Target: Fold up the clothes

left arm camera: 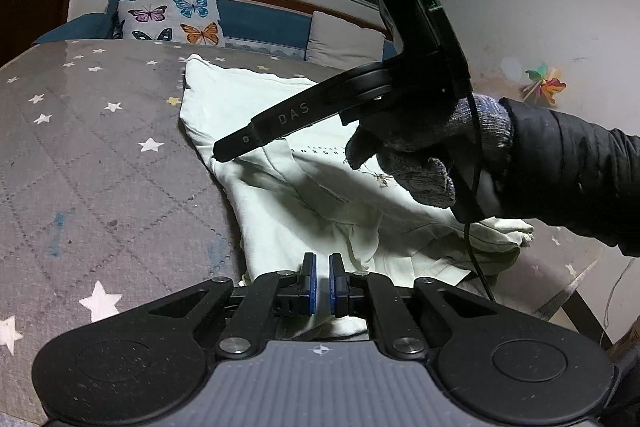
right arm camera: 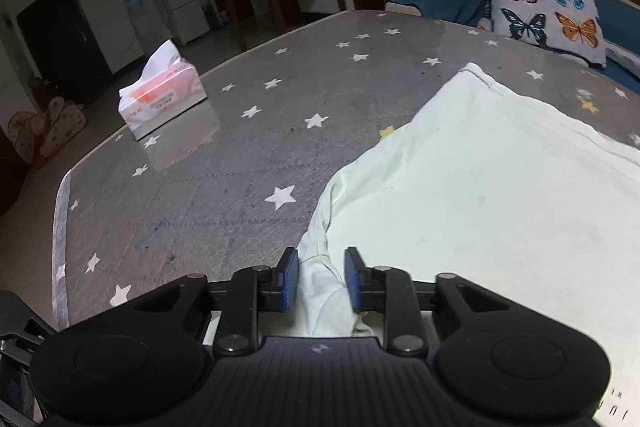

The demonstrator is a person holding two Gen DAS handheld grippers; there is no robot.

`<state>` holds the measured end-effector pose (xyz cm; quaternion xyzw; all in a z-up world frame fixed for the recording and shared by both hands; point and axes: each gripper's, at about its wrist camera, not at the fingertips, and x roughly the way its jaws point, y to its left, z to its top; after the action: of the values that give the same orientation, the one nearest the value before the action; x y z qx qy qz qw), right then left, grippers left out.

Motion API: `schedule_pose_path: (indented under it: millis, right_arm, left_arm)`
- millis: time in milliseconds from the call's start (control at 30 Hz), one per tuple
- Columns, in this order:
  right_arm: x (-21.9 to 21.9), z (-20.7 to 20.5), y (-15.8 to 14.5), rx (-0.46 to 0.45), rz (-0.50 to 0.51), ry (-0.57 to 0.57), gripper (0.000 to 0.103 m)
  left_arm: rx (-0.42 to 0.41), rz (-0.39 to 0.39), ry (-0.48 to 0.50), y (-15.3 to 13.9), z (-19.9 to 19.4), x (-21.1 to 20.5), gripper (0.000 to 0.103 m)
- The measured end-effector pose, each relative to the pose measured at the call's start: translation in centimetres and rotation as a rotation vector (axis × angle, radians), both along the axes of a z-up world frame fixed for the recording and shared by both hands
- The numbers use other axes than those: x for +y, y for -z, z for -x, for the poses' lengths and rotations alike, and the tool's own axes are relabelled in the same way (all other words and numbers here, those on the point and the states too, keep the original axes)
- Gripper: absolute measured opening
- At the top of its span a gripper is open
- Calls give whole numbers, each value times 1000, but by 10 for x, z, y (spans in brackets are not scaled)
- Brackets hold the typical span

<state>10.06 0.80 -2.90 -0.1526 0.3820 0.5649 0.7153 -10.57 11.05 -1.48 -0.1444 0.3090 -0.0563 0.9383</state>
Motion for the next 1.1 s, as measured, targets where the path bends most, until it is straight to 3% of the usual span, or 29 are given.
schedule_pose_path:
  millis: [100,333,533,733,900,1100]
  right_arm:
    - [3,4,-3,-12,-2,-21,7]
    - [16,10,-20,-12,-90,-43,4]
    - [34,5,-1,31,-44,-40,7]
    - [5,1,-36,-1,-103,-7,9]
    - [-21,15,-43,-34,-47,-60,9]
    - [-36,27,-13,-31,49,-71,9]
  left_arm:
    - [-5,-1,3,-1,-1,-1,7]
    - [20,-7,0,2,0,-2,7]
    - [38,-5,-12,5,3,-1,7]
    - [-12,-23,-21,-9,2,0,7]
    - [-28,-32,-45,-11,-10,5,7]
    - [33,-41,-63,2,-13,14,7]
